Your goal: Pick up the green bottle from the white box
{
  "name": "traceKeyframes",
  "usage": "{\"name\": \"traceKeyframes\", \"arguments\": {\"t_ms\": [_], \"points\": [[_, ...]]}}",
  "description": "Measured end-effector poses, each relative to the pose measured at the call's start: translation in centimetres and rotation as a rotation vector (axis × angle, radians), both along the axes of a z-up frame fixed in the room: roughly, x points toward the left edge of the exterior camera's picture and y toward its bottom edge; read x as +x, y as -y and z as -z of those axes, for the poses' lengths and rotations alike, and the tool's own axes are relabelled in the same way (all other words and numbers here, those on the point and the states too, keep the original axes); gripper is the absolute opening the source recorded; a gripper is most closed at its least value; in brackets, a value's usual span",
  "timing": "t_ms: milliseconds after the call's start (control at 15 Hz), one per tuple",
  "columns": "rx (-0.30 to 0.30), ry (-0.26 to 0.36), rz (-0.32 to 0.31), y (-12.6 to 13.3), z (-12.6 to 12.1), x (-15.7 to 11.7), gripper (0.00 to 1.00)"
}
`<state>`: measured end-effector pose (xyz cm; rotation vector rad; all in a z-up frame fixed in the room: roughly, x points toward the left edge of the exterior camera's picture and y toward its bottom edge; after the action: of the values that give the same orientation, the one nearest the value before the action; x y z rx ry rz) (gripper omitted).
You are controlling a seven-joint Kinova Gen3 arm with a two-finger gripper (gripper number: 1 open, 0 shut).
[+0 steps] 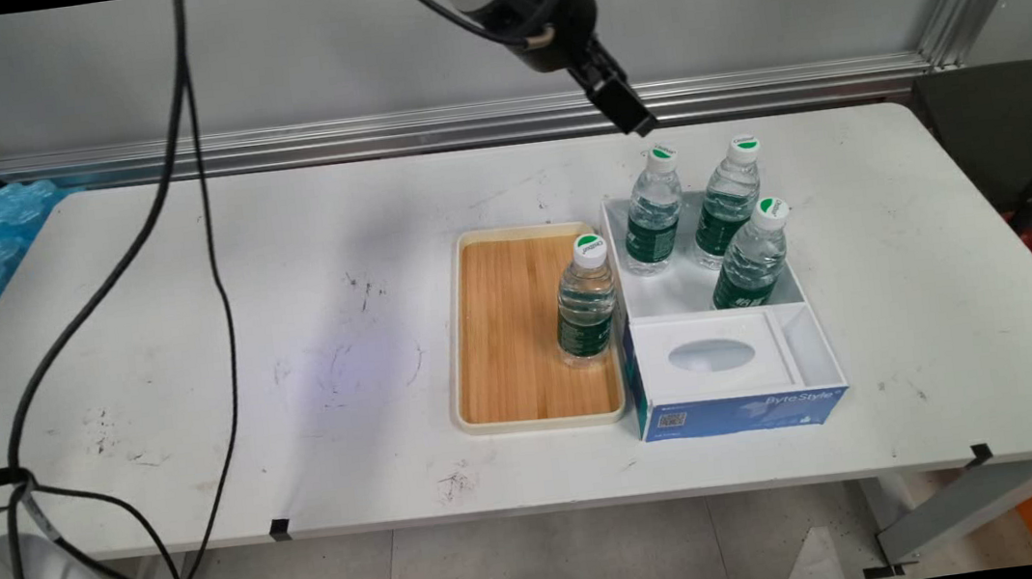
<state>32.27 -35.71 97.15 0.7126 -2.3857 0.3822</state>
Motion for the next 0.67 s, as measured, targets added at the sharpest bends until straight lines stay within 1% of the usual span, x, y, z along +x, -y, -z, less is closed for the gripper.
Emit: {"name": "traceKeyframes", "arguments": {"t_ms": [200, 467, 667], "points": [[0.0, -0.006, 0.025, 1.0, 1.2, -1.1, 1.0], [-0.002, 0.011, 0.065, 1.9, 3.4, -2.1, 1.0], [-0.003, 0.019, 0.075, 2.6, 4.9, -2.4, 1.0]]}}
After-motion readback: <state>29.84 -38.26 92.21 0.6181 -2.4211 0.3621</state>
